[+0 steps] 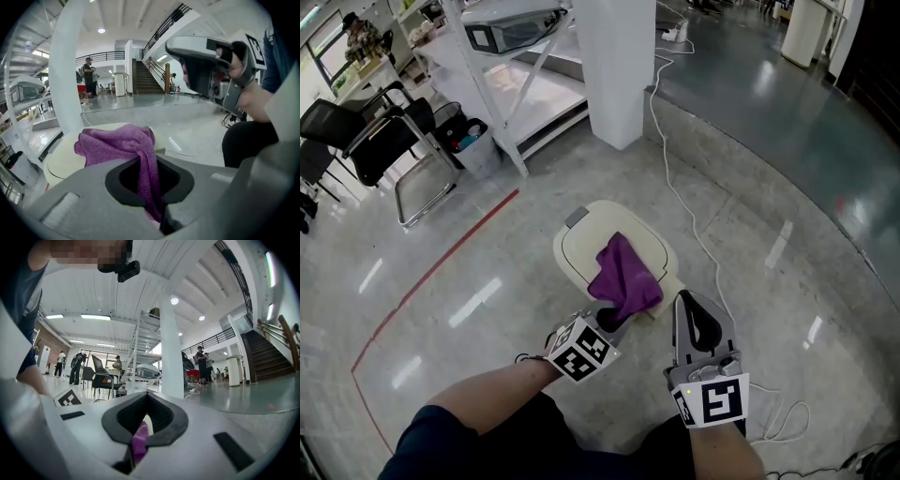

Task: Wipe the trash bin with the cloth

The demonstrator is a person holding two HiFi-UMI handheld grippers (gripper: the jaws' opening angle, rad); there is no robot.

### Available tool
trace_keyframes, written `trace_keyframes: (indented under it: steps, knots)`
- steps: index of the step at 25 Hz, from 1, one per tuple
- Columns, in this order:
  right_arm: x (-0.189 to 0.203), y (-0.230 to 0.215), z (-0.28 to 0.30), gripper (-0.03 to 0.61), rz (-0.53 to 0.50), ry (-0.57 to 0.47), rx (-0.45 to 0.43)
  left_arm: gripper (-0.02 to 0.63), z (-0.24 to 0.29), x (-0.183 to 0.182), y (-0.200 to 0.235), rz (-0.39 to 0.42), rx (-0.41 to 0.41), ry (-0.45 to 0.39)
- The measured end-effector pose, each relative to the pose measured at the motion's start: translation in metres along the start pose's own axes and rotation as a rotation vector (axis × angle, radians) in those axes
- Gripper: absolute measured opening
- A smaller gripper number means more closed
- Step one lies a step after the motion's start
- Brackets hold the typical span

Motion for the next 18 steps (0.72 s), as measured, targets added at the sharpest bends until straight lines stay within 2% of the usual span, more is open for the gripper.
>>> trace_keyframes:
  steps: [5,9,14,18]
  knots:
    - [0.004,0.002,0.003,0.006,0.0,0.007,-0.006,0.023,0.005,0.013,-0.026,0.007,0.068,0.022]
    - [0.006,0.005,0.007,0.006,-0.003,0.015,-0.015,0.023,0.001,0.011,-0.036,-0.004,0.092,0.002]
    - [0.007,0.006,0.013,0.006,0.002,0.027,-0.012,0.023,-0.021,-0.015,-0.032,-0.046,0.099,-0.086]
    - [-0.003,0.007,0.02,0.006,-0.005,0.049,-0.005,0.023,-0.049,-0.046,-0.017,-0.154,0.107,-0.198]
Point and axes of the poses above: the fingertips, and each gripper's own axes: z forward along the fingers, y to its left, x out of its underside, the point moved 2 cm from there along -z, backward along the fingers, and after that the axes turned 2 degrees about -y, right-handed, at the moved point
